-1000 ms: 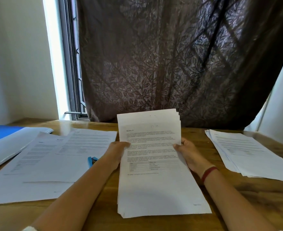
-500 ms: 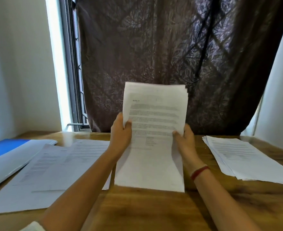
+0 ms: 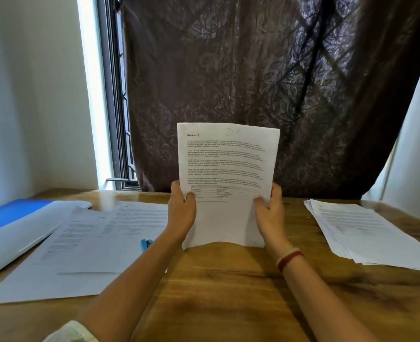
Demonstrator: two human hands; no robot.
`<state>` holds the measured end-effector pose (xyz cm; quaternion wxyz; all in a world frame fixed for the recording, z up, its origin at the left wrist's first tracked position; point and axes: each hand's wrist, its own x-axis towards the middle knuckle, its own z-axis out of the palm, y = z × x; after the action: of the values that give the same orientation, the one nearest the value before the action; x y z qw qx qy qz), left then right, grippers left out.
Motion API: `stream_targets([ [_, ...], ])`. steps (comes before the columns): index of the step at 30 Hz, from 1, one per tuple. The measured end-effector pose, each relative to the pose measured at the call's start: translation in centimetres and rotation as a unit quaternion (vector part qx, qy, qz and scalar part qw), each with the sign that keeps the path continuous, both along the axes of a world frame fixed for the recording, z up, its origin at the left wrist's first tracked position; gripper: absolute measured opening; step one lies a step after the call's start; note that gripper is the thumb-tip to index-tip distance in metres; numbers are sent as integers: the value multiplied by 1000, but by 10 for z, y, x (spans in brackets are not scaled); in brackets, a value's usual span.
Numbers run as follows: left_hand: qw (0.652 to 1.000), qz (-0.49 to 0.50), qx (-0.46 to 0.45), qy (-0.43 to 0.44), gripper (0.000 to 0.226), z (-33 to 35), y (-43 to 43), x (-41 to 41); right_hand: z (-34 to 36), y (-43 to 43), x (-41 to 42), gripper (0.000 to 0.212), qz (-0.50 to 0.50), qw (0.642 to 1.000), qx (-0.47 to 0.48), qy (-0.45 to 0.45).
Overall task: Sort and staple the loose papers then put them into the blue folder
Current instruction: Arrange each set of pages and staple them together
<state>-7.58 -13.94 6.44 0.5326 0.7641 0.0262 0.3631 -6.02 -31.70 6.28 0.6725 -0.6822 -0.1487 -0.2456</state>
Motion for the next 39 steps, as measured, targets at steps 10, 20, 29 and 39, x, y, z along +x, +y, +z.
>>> stream_targets([
  [10, 999, 24, -30, 9, 14, -4, -6, 9, 2, 1, 14, 32, -3, 1000, 12, 9],
  [20, 999, 25, -14, -16, 15, -29, -10, 22, -17, -2, 26, 29, -19, 999, 28, 43],
  [29, 999, 39, -11, 10, 20, -37, -6, 25, -25, 3, 24, 24, -21, 998, 36, 41],
  [39, 998, 43, 26, 28, 20, -46, -3, 27, -29, 4, 27, 27, -14, 995, 54, 81],
])
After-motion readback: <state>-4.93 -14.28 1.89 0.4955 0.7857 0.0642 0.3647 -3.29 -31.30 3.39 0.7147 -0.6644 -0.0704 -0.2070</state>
